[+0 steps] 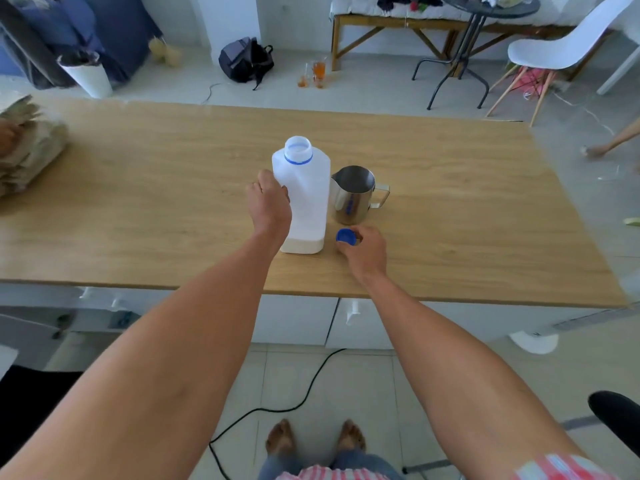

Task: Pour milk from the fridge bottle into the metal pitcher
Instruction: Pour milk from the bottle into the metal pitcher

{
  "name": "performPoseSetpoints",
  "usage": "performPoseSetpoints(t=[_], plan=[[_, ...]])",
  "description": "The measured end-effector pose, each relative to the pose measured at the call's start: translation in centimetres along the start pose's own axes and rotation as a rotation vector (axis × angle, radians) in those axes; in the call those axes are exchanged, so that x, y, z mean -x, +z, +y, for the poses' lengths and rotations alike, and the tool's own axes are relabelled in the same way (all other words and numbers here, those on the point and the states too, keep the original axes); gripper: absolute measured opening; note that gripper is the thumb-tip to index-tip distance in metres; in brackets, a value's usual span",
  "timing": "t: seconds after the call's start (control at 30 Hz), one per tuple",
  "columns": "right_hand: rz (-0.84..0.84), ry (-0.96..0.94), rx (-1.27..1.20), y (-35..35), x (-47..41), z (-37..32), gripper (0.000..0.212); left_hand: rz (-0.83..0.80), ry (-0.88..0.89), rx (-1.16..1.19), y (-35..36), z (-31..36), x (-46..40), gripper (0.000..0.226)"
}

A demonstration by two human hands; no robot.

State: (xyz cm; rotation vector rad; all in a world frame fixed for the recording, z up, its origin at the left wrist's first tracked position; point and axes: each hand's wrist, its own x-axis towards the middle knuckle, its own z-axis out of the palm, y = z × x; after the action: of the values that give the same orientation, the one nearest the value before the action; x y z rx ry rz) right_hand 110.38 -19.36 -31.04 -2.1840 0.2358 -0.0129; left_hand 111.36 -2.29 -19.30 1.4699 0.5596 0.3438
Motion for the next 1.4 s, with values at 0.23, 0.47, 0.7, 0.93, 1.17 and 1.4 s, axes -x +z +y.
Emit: performPoseSetpoints(t=[0.23,0.47,0.7,0.93,1.17,1.4], plan=[[-0.027,0.035,0.032,0.1,-0.1,0.3,0.049,-0.006,0.023,0.02,0.1,-0.1,-0.1,0.029],[0.233,0.024,-0.127,-2.9,-1.0,-3.5,0.011,-0.003,0.025,0.046,0.1,0.0,0.2,0.031],[0.005,0.128,-0.033,-5.9,-7.0,-6.0,0.049,0.013,0.023,0.026,0.0,-0.1,-0.1,0.021],[-0.127,0.147,0.041,-7.1,-7.3,-5.2,0.024,-0.031,-0.018,0.006,-0.2,-0.5,-0.7,0.024],[-0.247,0.257,-0.207,-6.7,-5.8,-4.7,0.02,-0.027,-0.057,0.025,-0.2,0.4,-0.2,0.025],[-0.202,0.303,-0.35,-5.5,-4.3,-4.7,0.017,-0.094,0.053,-0.152,0.0,2.7,-0.9,0.031]])
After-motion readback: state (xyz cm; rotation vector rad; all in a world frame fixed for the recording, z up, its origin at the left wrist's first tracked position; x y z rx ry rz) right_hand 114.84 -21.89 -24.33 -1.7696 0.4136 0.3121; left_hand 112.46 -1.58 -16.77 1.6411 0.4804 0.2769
